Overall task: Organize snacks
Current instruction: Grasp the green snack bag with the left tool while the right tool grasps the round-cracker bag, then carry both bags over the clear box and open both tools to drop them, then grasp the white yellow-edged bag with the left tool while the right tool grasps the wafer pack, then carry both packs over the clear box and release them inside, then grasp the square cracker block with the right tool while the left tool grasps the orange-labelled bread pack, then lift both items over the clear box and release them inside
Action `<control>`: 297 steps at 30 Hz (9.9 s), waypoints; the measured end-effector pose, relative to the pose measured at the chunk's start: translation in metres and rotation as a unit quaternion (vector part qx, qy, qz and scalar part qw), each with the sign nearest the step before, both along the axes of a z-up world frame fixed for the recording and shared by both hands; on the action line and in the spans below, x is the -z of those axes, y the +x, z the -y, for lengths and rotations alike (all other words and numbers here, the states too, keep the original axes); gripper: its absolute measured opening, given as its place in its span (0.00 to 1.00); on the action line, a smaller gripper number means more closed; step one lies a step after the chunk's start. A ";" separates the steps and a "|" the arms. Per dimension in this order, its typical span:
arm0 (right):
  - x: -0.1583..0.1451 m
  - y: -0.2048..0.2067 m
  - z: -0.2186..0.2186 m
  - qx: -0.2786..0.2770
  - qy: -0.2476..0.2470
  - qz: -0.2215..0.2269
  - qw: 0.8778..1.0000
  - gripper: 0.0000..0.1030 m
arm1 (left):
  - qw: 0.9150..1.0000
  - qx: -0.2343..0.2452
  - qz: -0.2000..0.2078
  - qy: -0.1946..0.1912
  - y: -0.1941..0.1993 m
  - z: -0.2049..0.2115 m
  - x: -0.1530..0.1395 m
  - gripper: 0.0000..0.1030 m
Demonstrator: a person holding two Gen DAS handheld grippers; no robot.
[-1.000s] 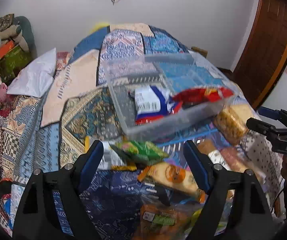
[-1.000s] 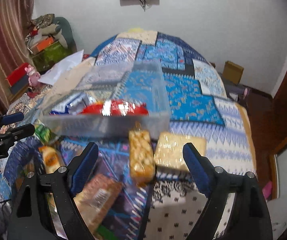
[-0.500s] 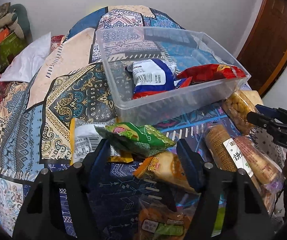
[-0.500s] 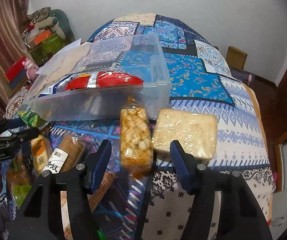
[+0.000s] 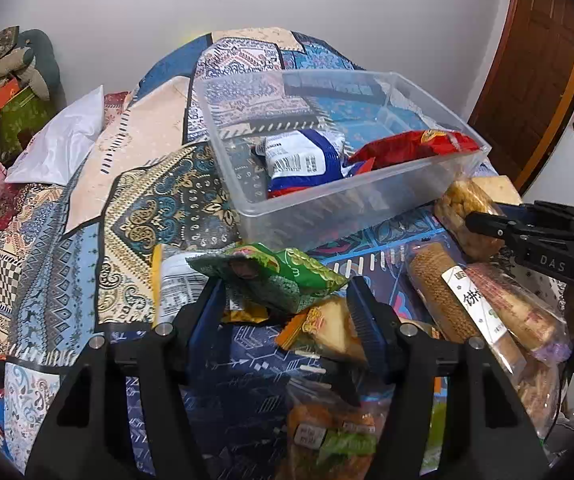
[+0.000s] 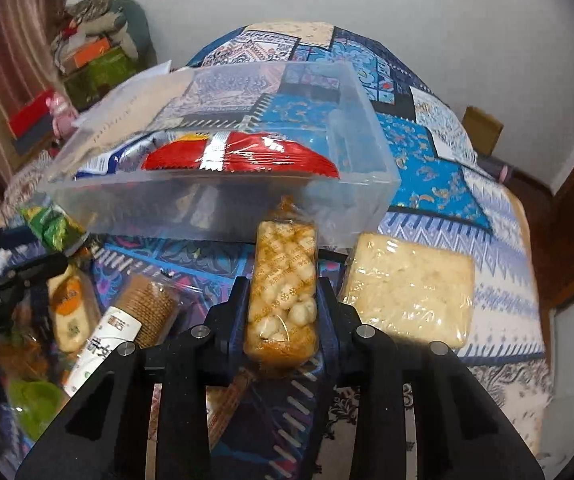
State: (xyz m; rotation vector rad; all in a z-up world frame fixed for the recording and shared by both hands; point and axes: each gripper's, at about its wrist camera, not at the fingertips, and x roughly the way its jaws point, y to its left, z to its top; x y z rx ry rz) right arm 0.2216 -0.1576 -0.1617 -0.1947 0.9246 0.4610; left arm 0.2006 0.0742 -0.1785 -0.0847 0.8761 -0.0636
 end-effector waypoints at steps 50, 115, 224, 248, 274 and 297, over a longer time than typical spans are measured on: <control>-0.065 0.044 -0.066 -0.029 0.075 0.040 0.996 0.28 | 0.998 -0.016 0.054 0.026 0.090 0.009 -0.051 0.62; 0.012 -0.030 0.019 0.015 0.078 -0.075 0.994 0.44 | 0.996 -0.068 -0.052 -0.012 0.023 -0.061 0.030 0.61; 0.012 0.029 0.050 0.060 -0.011 -0.020 0.998 0.77 | 0.995 0.018 -0.100 -0.005 0.039 0.043 0.029 0.70; -0.046 -0.021 0.053 0.030 0.058 0.032 0.997 0.74 | 1.000 0.019 -0.001 0.009 -0.005 0.037 -0.036 0.37; -0.073 0.034 -0.012 0.003 0.093 0.056 0.994 0.73 | 0.995 -0.019 0.093 -0.012 0.074 0.028 -0.107 0.37; -0.096 0.036 -0.018 -0.003 0.069 0.089 0.994 0.73 | 0.998 -0.015 0.065 0.022 0.077 0.027 -0.089 0.59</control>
